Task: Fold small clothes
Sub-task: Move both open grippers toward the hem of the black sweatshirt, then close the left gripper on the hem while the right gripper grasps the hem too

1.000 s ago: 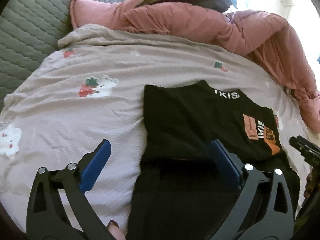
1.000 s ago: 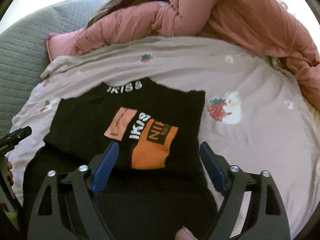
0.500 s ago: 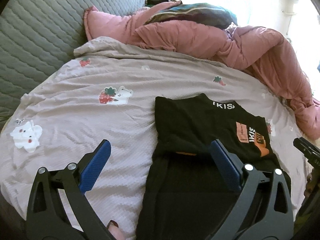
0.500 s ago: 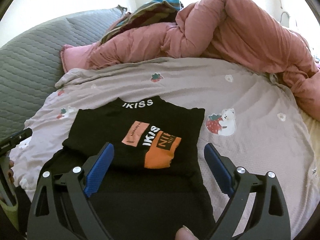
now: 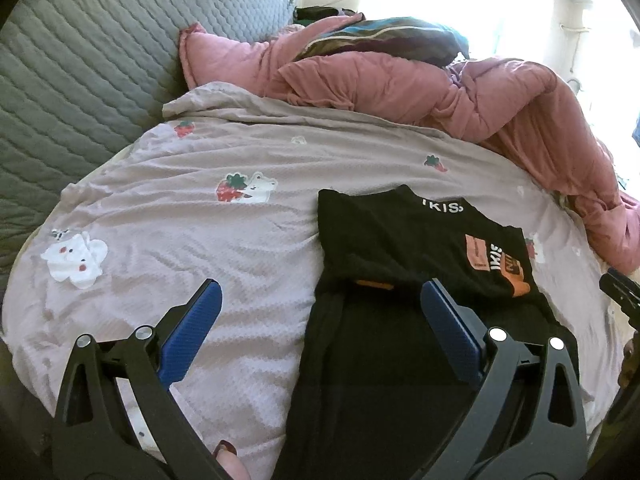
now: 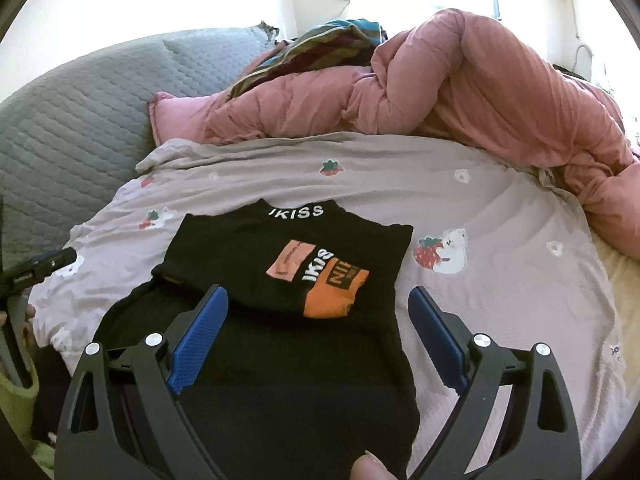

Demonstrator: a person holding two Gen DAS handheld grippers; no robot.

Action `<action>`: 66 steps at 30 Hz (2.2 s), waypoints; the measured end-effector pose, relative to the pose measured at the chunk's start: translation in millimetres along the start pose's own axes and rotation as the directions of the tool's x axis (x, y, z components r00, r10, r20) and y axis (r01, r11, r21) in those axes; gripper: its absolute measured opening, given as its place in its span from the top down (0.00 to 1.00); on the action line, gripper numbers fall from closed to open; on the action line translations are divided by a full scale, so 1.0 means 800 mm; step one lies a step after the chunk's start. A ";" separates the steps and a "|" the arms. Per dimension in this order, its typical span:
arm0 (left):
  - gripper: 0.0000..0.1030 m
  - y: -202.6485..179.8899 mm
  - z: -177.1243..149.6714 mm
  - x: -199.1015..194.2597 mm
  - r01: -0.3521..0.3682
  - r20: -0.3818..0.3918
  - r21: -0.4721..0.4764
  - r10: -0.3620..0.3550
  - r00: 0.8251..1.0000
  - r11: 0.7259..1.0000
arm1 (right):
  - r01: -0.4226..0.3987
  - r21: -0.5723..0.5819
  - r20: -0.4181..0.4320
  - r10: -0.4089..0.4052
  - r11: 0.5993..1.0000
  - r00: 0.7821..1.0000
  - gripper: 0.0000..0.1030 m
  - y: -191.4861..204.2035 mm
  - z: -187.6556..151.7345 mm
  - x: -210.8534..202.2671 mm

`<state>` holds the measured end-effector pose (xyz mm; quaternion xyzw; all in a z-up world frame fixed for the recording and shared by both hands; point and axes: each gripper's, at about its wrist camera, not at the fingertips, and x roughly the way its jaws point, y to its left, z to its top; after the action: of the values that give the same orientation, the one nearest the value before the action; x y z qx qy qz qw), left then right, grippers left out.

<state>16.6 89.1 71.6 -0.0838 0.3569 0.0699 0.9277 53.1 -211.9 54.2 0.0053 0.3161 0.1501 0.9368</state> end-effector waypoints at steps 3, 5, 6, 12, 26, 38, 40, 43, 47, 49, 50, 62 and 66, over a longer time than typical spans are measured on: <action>0.09 0.000 -0.006 -0.008 0.005 0.003 0.000 -0.005 1.000 1.000 | -0.008 -0.007 -0.005 0.008 1.000 1.000 0.12 -0.001 -0.009 -0.007; 0.09 0.000 -0.011 -0.012 0.005 0.004 0.006 -0.005 1.000 1.000 | -0.013 -0.012 -0.007 0.013 1.000 1.000 0.12 0.000 -0.014 -0.012; 0.09 0.000 -0.014 -0.014 0.003 0.002 0.007 -0.003 1.000 1.000 | -0.016 -0.015 -0.009 0.016 1.000 1.000 0.12 -0.001 -0.018 -0.014; 0.09 0.000 -0.029 -0.020 0.003 -0.013 0.012 -0.003 1.000 1.000 | -0.031 -0.023 -0.035 0.031 0.999 0.999 0.12 0.000 -0.039 -0.016; 0.09 0.002 -0.070 -0.008 -0.015 -0.099 0.029 0.018 0.995 0.999 | -0.072 -0.027 -0.107 0.069 0.997 0.992 0.12 -0.003 -0.077 -0.006; 0.09 0.016 -0.114 0.007 -0.007 -0.210 0.020 0.011 0.978 1.000 | -0.080 -0.001 -0.176 0.079 0.997 0.981 0.12 -0.014 -0.111 -0.006; 0.10 0.016 -0.117 0.008 -0.004 -0.218 0.024 0.009 0.976 1.000 | -0.082 0.001 -0.183 0.081 0.997 0.980 0.12 -0.015 -0.115 -0.006; 0.10 0.015 -0.120 0.008 0.009 -0.225 0.026 -0.003 0.974 1.000 | -0.086 0.001 -0.188 0.085 0.996 0.978 0.12 -0.015 -0.118 -0.006; 0.10 0.017 -0.126 0.011 0.030 -0.243 0.020 -0.024 0.970 0.999 | -0.088 0.001 -0.195 0.086 0.996 0.977 0.12 -0.016 -0.121 -0.009; 0.13 0.020 -0.130 0.014 0.037 -0.256 0.004 -0.034 0.966 0.999 | -0.085 0.003 -0.199 0.084 0.996 0.976 0.12 -0.018 -0.122 -0.010; 0.17 0.022 -0.132 0.016 0.040 -0.264 -0.003 -0.039 0.964 0.999 | -0.082 0.003 -0.204 0.080 0.997 0.976 0.12 -0.019 -0.124 -0.011; 0.55 0.040 -0.149 0.040 0.050 -0.335 -0.077 -0.073 0.939 0.996 | -0.049 0.010 -0.219 0.050 0.999 0.974 0.12 -0.033 -0.142 -0.026; 0.74 0.035 -0.150 0.039 0.068 -0.336 -0.061 -0.085 0.938 0.996 | -0.025 0.011 -0.226 0.027 1.000 0.974 0.12 -0.043 -0.148 -0.034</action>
<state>-43.5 93.7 -40.3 -0.1310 0.5058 0.0272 0.8522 -28.3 -262.3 -28.3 -0.0040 0.4213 0.1605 0.8926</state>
